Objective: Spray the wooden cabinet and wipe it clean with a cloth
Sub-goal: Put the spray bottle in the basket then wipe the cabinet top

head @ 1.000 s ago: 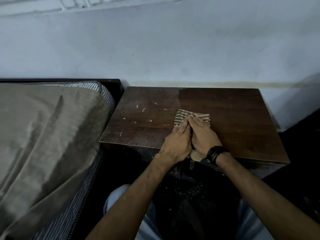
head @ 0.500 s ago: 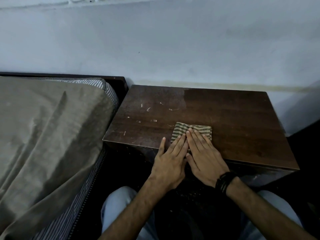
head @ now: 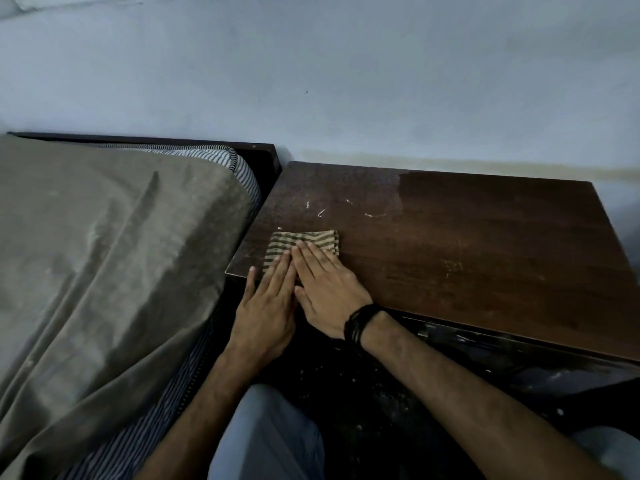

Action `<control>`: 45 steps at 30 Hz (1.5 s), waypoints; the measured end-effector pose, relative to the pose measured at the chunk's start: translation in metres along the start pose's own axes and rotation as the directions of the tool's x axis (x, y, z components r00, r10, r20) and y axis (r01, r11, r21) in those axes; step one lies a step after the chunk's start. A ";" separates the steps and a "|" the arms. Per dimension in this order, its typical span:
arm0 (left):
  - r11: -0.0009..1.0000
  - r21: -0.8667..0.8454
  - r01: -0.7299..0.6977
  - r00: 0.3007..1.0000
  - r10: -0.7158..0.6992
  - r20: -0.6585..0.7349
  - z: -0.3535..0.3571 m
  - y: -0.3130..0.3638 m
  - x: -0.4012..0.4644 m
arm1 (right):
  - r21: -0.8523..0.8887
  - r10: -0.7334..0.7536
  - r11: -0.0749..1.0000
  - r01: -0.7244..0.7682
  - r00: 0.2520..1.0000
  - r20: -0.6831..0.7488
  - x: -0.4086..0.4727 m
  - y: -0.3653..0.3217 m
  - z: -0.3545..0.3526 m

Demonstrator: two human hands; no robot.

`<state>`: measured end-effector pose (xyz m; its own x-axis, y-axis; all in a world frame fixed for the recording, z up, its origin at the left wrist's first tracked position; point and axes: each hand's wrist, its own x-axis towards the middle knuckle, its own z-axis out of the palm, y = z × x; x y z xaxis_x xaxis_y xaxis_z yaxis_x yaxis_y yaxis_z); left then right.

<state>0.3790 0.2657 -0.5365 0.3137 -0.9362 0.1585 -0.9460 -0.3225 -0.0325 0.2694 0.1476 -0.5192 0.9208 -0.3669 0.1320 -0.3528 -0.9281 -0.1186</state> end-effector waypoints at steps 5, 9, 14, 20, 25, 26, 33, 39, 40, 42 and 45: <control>0.994 -0.076 -0.081 0.996 0.078 -0.031 0.004 0.036 0.005 | -0.041 0.017 0.999 -0.019 0.999 -0.041 -0.035 0.026 -0.003; 0.988 -0.105 -0.112 0.994 0.111 -0.020 0.003 0.058 0.007 | -0.029 0.032 0.999 -0.032 0.999 -0.017 -0.060 0.045 -0.010; 0.990 -0.128 -0.064 0.998 0.065 -0.003 -0.006 0.041 0.005 | 0.019 0.049 0.999 -0.049 0.999 -0.004 -0.044 0.031 -0.011; 0.984 -0.131 0.117 0.993 -0.116 0.019 -0.003 -0.006 0.004 | 0.106 -0.031 0.994 0.027 0.999 0.037 0.018 0.003 0.002; 0.965 -0.117 0.234 0.972 -0.236 0.002 -0.005 -0.044 0.006 | 0.105 -0.110 0.989 0.103 0.992 0.063 0.069 -0.023 0.011; 0.963 -0.122 0.240 0.971 -0.241 0.004 -0.006 -0.049 0.007 | 0.108 -0.115 0.988 0.108 0.991 0.063 0.074 -0.025 0.011; 0.952 -0.188 0.241 0.951 -0.193 0.241 -0.021 -0.068 0.022 | 0.151 -0.112 0.984 0.100 0.991 0.072 0.088 -0.024 0.014; 0.974 -0.139 0.178 0.953 -0.135 0.271 -0.024 -0.048 0.013 | 0.159 -0.087 0.984 0.076 0.994 0.063 0.062 -0.019 0.013; 0.976 -0.140 0.166 0.954 -0.123 0.275 -0.022 -0.046 0.013 | 0.156 -0.085 0.985 0.073 0.994 0.069 0.059 -0.017 0.012; 0.976 -0.143 0.162 0.951 -0.116 0.287 -0.019 -0.048 0.020 | 0.152 -0.069 0.987 0.057 0.994 0.079 0.062 -0.015 0.009; 0.994 -0.049 0.099 0.942 -0.078 0.326 -0.017 -0.056 0.039 | 0.156 -0.042 0.987 0.025 0.994 0.103 0.085 -0.006 0.008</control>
<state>0.4425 0.2493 -0.5119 0.3960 -0.9024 -0.1700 -0.9130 -0.4067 0.0323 0.3507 0.1223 -0.5157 0.9469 -0.3196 0.0345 -0.2994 -0.9160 -0.2671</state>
